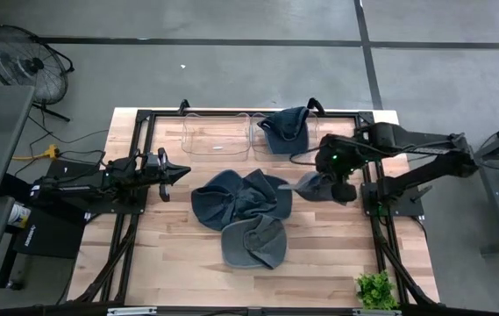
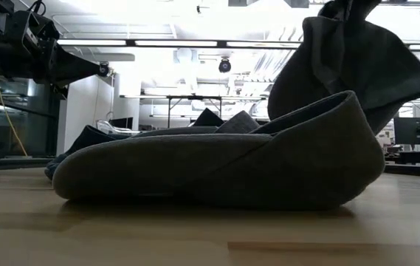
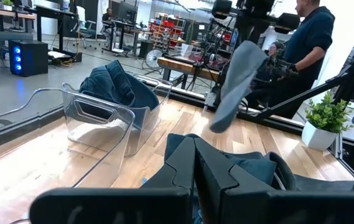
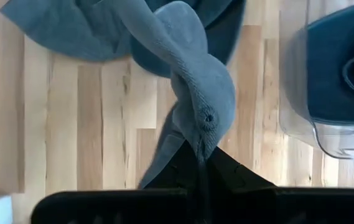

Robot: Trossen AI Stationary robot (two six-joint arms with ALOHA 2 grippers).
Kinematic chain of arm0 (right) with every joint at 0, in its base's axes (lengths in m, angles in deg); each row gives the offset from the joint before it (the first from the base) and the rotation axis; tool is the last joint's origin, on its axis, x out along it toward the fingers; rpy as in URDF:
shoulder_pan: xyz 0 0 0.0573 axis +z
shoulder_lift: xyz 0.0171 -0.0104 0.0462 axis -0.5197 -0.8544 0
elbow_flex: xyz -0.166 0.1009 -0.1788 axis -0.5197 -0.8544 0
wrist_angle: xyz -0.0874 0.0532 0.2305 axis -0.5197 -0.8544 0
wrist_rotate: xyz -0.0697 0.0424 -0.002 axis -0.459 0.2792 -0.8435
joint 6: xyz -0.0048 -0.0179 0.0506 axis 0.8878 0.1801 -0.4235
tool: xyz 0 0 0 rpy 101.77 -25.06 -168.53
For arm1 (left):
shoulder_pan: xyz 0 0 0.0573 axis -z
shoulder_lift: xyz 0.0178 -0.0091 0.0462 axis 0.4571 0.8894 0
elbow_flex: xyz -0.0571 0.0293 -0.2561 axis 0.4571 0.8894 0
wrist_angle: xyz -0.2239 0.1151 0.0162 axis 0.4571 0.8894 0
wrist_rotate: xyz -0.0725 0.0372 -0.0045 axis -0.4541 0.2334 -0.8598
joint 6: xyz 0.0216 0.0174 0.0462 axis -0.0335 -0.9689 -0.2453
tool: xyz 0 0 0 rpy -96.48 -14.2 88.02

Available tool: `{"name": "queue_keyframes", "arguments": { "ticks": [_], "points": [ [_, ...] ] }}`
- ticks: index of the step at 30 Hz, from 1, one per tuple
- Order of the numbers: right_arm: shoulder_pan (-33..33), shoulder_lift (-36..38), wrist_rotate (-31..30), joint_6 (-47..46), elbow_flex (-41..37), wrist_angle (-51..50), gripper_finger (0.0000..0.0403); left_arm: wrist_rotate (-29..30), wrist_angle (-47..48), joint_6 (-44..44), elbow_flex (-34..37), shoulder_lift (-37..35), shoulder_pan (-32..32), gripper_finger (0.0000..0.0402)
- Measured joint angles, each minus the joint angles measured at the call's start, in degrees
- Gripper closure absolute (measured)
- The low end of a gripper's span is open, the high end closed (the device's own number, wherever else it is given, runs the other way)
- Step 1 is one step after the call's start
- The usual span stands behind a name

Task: Pick & Place hat
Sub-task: Put the gray cap into the left transparent bin

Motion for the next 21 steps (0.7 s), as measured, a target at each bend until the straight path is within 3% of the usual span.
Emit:
{"name": "queue_keyframes", "arguments": {
  "ticks": [12,21],
  "points": [
    [4.1,-7.2,0.3,-5.6,6.6,-2.9,0.0402,1.0,0.0,0.0,0.0,0.0,0.0,0.0401],
    [4.2,-8.1,-0.8,-10.6,7.5,-2.8,0.0402,1.0,-0.1,0.0,0.0,0.0,0.0,0.0401]
  ]
}}
